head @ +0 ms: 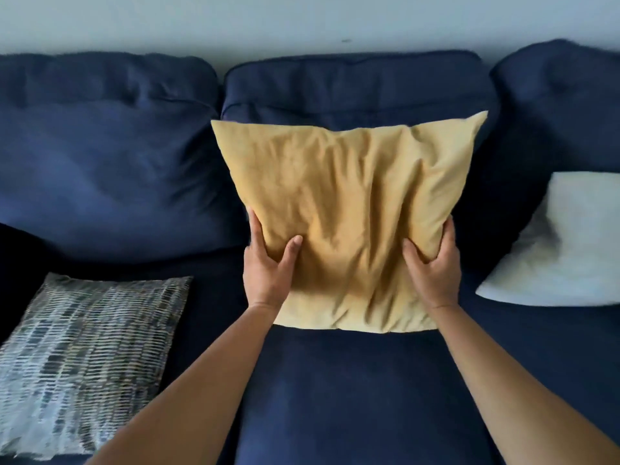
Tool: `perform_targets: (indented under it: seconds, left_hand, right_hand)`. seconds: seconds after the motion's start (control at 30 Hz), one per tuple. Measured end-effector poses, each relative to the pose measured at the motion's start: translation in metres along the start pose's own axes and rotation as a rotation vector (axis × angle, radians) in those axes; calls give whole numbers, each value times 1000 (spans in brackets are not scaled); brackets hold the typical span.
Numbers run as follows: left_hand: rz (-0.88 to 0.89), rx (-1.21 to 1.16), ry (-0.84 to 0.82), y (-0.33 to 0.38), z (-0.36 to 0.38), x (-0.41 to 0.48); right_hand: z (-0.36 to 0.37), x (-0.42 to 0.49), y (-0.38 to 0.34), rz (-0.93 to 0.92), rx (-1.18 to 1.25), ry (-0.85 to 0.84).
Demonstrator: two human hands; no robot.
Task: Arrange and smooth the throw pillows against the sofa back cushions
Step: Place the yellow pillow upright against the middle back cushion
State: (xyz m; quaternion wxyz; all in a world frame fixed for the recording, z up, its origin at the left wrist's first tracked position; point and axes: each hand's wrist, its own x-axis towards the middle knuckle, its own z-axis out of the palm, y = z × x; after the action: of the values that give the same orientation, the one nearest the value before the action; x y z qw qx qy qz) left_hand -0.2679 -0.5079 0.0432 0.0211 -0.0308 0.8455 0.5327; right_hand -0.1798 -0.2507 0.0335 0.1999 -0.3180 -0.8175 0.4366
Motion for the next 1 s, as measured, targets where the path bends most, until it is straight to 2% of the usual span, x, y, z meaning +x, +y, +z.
perform_targets:
  seconds: [0.1, 0.17, 0.4, 0.63, 0.77, 0.83, 0.9, 1.0]
  left_hand:
    - [-153, 112, -152, -32, 23, 0]
    - [-190, 156, -163, -46, 29, -7]
    - [-68, 126, -35, -39, 29, -20]
    - [-149, 228, -101, -47, 25, -9]
    - [-140, 205, -125, -44, 12, -7]
    - [-141, 187, -125, -42, 2, -10]
    - [-129, 163, -107, -42, -13, -11]
    - [-143, 151, -55, -49, -44, -7]
  right_hand:
    - [-3, 12, 28, 107, -211, -180]
    - [0, 13, 37, 161, -270, -241]
    - [6, 11, 29, 47, -168, -78]
    - [14, 1, 40, 131, -272, -112]
    - [22, -5, 21, 126, -291, 37]
    - [27, -15, 2, 81, -314, 174]
    - [38, -30, -23, -39, -287, 271]
    - [70, -59, -59, -258, -238, 231]
